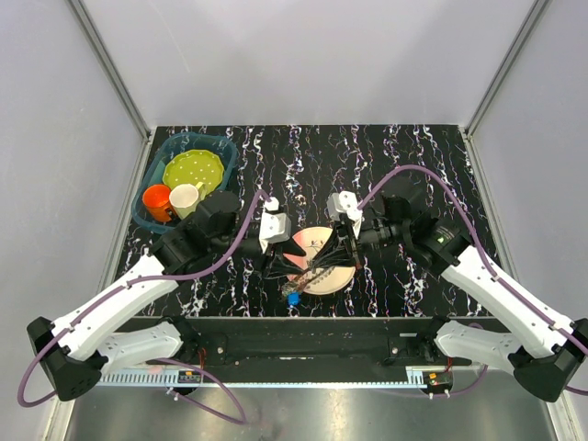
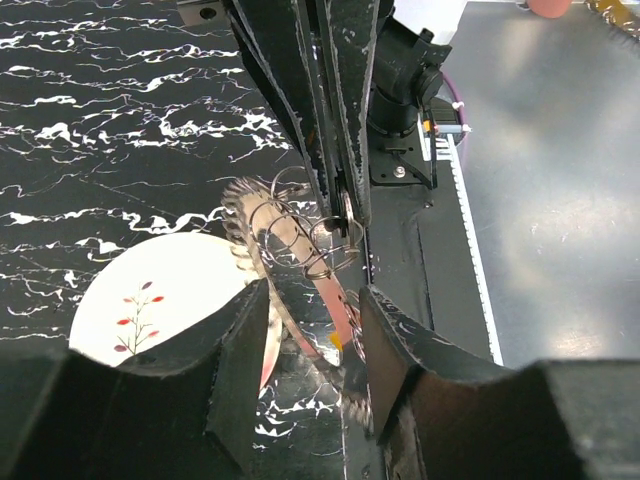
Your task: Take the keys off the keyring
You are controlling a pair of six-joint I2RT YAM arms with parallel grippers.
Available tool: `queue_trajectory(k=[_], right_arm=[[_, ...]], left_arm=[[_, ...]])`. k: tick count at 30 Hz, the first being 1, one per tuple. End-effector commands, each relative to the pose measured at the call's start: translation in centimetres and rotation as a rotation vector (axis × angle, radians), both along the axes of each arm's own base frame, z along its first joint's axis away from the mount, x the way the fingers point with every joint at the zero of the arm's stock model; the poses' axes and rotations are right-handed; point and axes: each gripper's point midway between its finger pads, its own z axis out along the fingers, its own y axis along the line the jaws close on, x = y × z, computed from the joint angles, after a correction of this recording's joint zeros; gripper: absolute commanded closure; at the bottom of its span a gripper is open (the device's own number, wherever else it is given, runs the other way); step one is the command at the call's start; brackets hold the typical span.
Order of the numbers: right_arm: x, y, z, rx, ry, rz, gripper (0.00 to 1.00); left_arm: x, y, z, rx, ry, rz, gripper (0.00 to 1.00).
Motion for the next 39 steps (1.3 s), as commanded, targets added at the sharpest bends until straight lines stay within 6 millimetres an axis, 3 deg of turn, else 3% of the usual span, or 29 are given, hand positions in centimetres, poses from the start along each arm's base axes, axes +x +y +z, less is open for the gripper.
queue_trajectory(k=[1, 26, 35, 39], right_arm=[[-0.7, -0.1, 3.7, 0.108, -0.104, 0.044, 1.0], [-1.0, 0.0, 3.7, 0.12, -0.098, 0.059, 1.0], [-0.8, 0.0, 3.4, 0.112, -0.095, 0.045, 1.0], [-0.8, 0.0, 3.2, 0.108, -0.091, 0.047, 1.0]], left_arm=[[-0.7, -0.6, 3.2, -0.091, -0.061, -0.082, 0.58], [-2.0, -0.8, 4.4, -0.148, -0.058, -0.161, 0.64], [-1.8, -1.0, 4.1, -0.139, -0.038, -0.15, 0.81], [-1.5, -1.0, 4.0, -0.135, -0.034, -0.135, 0.83]])
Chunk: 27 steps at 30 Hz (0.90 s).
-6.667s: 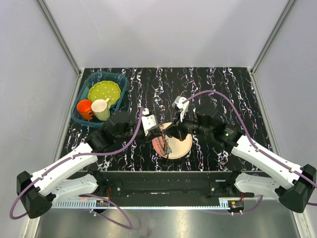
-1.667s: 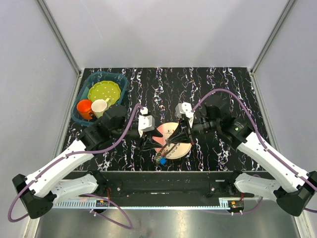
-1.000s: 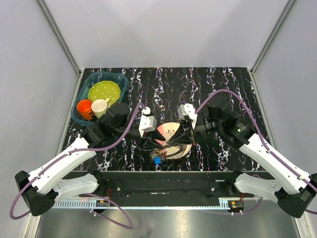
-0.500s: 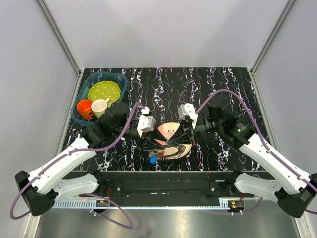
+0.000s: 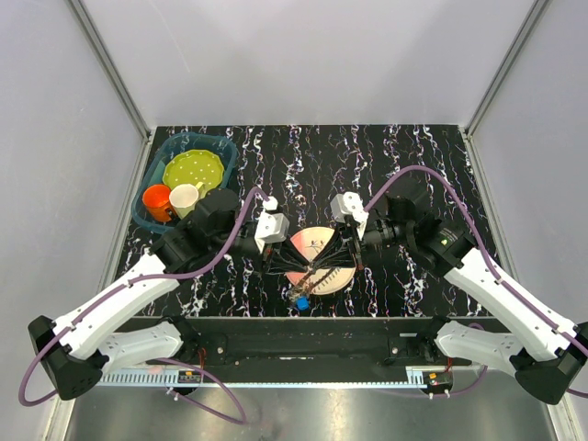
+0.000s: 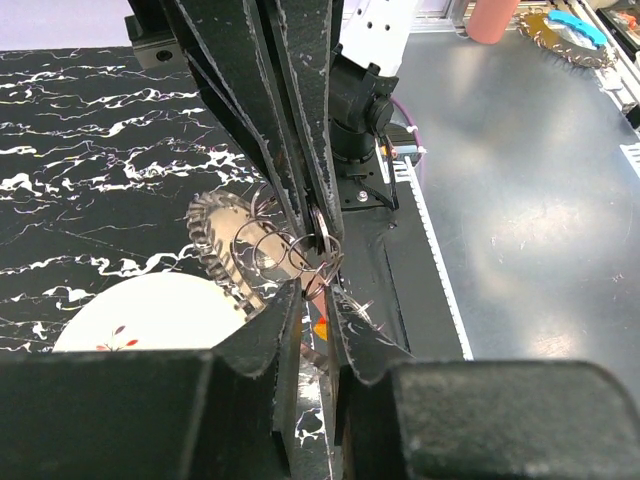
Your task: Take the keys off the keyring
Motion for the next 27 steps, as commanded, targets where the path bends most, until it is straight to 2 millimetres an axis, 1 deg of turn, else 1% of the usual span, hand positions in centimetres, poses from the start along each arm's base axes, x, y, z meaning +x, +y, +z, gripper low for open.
queue_trajectory(k=[1, 7, 14, 17, 19, 21, 22, 26, 27], right_arm=[[0.1, 0.1, 2.0, 0.065, -0.064, 0.007, 1.0], [0.1, 0.2, 1.8, 0.063, -0.061, 0.006, 1.0], [0.1, 0.1, 1.8, 0.062, -0.061, -0.005, 1.0], [0.1, 0.0, 1.7, 0.065, -0.058, -0.011, 1.0], [0.1, 0.0, 1.6, 0.064, -0.052, -0.012, 1.0], [0.0, 0.0, 1.7, 0.066, -0.049, -0.013, 1.0], [0.1, -0.1, 1.6, 0.064, -0.05, -0.02, 1.0], [0.0, -0.6, 1.2, 0.061, -0.059, -0.054, 1.0], [-0.1, -0.9, 1.4, 0.066, -0.065, -0.061, 1.0]], left_arm=[[0.1, -0.5, 2.6, -0.072, -0.056, -0.021, 0.83], [0.1, -0.6, 2.5, -0.072, -0.037, -0.022, 0.83], [-0.4, -0.6, 2.6, -0.077, -0.023, -0.055, 0.77], [-0.8, -0.6, 2.4, -0.072, -0.006, -0.078, 0.76], [-1.0, -0.6, 2.3, -0.068, 0.007, -0.092, 0.79], [-1.1, -0.7, 2.0, -0.062, 0.019, -0.097, 0.95], [-1.1, -0.7, 2.0, -0.061, 0.022, -0.096, 1.0], [-1.1, -0.5, 1.5, -0.052, 0.027, -0.094, 1.0], [-1.3, -0.4, 1.3, -0.052, 0.025, -0.097, 1.0]])
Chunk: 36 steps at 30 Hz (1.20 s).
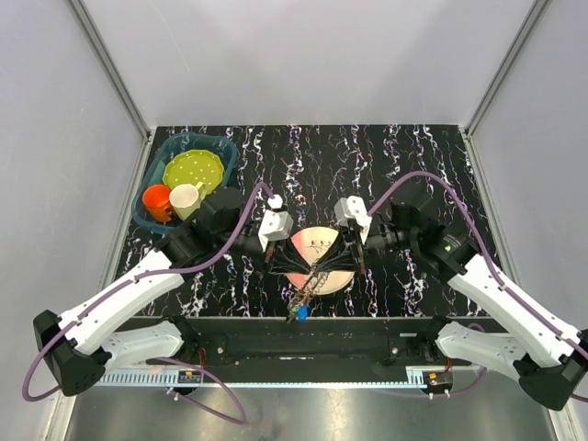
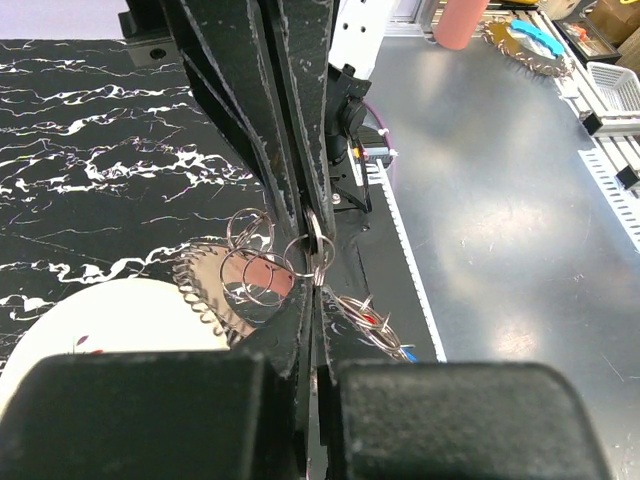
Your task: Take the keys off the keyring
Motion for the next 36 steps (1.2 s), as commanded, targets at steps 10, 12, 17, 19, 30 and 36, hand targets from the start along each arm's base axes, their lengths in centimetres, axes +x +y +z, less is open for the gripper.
queue_trajectory(k=[10, 12, 17, 19, 30, 36], right_arm=[[1.5, -0.9, 1.7, 0.068, -0.063, -0.169, 1.0], [1.6, -0.8, 1.8, 0.071, -0.048, -0.178, 1.0], [2.4, -0.4, 2.1, 0.097, -0.004, -0.229, 1.0], [2.9, -0.2, 2.2, 0.107, 0.029, -0.258, 1.0], [5.2, -0.2, 0.6, 0.079, 0.121, -0.408, 1.0], [5.7, -0.1, -1.4, 0.039, 0.156, -0.428, 1.0]], left_arm=[[-0.9, 0.4, 1.9, -0.087, -0.079, -0.039, 1.0], [-0.2, 0.3, 1.9, -0.082, -0.087, -0.001, 1.0], [0.2, 0.4, 2.1, -0.107, -0.116, 0.035, 1.0], [0.3, 0.4, 2.5, -0.131, -0.125, 0.049, 1.0], [0.4, 0.9, 3.3, -0.187, -0.189, 0.088, 1.0], [2.0, 1.3, 3.6, -0.2, -0.236, 0.2, 1.0]])
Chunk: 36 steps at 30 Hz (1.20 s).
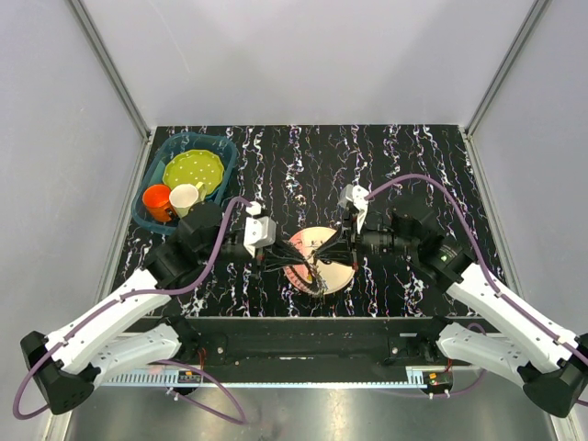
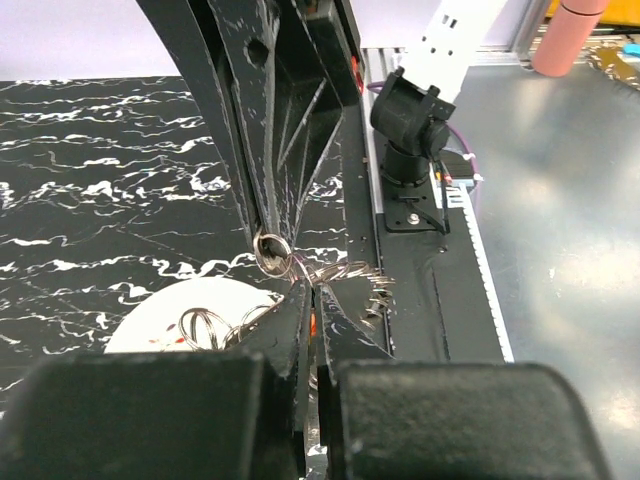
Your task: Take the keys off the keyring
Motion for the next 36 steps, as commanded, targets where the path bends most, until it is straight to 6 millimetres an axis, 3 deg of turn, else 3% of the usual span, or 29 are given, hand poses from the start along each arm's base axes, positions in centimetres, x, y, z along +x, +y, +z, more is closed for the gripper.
queue_trajectory(k=[1, 6, 15, 19, 27, 36], right_arm=[[1.9, 0.2, 0.4, 0.021, -0.03, -0.081, 1.0], [1.8, 0.6, 0.1, 0.034, -0.017, -0.066, 0.99], [1.8, -0.5, 0.9, 0.051, -0.124, -0.095, 0.63], [1.6, -1.3, 1.2, 0.064, -0.171, -0.118, 0.57], [1.1, -0.9, 3.3, 0.121, -0.229, -0.074, 0.61], [0.5, 0.3, 2.2, 0.127, -0.11, -0.016, 0.7]], left_arm=[[0.5, 0.3, 3.4, -0.115, -0.113, 0.051, 1.0], [1.9, 0.5, 3.8, -0.131, -0.123, 0.138, 1.0], [3.2, -0.3, 3.0, -0.118, -0.048, 0.184, 1.0], [2.8, -0.7, 3.0, -0.125, -0.028, 0.152, 1.0], [1.9, -1.3, 3.0, -0.153, 0.027, 0.093, 1.0], [1.8, -1.5, 2.4, -0.152, 0.057, 0.079, 1.0]])
